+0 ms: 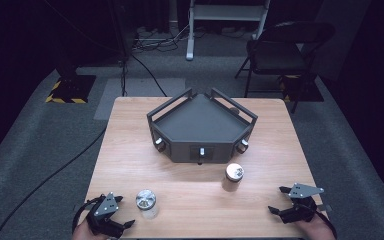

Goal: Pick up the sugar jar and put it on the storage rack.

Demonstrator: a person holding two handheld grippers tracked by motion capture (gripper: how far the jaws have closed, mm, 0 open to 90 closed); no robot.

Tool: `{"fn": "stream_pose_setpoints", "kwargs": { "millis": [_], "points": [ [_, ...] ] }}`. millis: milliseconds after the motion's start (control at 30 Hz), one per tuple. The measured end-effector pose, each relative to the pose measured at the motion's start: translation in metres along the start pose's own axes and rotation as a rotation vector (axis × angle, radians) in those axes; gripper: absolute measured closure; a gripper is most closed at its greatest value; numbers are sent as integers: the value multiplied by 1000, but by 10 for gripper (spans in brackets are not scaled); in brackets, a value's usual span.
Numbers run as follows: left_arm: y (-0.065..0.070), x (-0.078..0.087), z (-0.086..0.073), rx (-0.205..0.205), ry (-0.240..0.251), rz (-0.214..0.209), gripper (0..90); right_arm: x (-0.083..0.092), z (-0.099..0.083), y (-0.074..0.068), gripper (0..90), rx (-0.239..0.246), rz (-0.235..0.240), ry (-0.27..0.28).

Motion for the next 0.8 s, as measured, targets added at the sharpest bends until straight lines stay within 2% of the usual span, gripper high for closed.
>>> {"fn": "stream_pose_setpoints", "kwargs": {
  "millis": [800],
  "points": [
    [1, -1, 1, 7, -9, 8, 33, 0, 0, 0, 90, 0, 0, 0]
  ]
}}
Point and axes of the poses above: each handheld gripper's, and its own axes: x roughly backward along the jaws, z roughly out of its top, y roughly to its right, the point moved 6 cm from there along -x, roughly forward along the jaws, and after that the axes turned 1 degree about z, right-handed, at the moved point
